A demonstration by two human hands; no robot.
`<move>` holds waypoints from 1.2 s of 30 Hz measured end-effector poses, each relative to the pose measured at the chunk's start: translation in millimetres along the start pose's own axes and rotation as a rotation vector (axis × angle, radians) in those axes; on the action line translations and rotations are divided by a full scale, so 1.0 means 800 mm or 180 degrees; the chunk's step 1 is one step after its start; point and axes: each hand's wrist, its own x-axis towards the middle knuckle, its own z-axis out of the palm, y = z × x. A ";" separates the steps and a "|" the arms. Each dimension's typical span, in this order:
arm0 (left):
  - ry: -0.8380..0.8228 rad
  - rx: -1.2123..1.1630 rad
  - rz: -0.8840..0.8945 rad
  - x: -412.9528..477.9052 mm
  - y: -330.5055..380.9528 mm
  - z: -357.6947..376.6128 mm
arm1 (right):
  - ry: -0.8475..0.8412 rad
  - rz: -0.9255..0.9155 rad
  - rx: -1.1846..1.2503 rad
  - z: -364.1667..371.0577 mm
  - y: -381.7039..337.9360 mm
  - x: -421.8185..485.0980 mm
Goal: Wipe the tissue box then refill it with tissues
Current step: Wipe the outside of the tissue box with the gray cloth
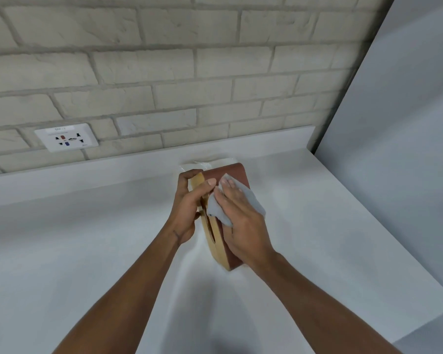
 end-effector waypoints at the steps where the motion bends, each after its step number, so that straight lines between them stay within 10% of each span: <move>1: -0.0005 0.0019 0.0004 0.001 0.000 -0.001 | -0.0015 -0.0042 -0.0017 0.004 0.000 0.007; 18: -0.0372 0.0707 0.0394 -0.010 -0.008 0.000 | -0.0896 -0.0791 -0.0033 -0.023 0.033 -0.079; 30: -0.0334 0.0652 0.0306 0.000 -0.010 -0.007 | 0.0717 0.2015 0.1711 -0.065 0.051 0.072; 33: -0.0309 0.0608 0.0212 0.006 -0.013 -0.009 | 0.0841 0.1416 0.1473 -0.077 0.041 0.077; 36: -0.0285 0.0575 0.0052 0.009 -0.011 -0.008 | -0.0829 0.0097 0.0310 -0.059 0.052 0.036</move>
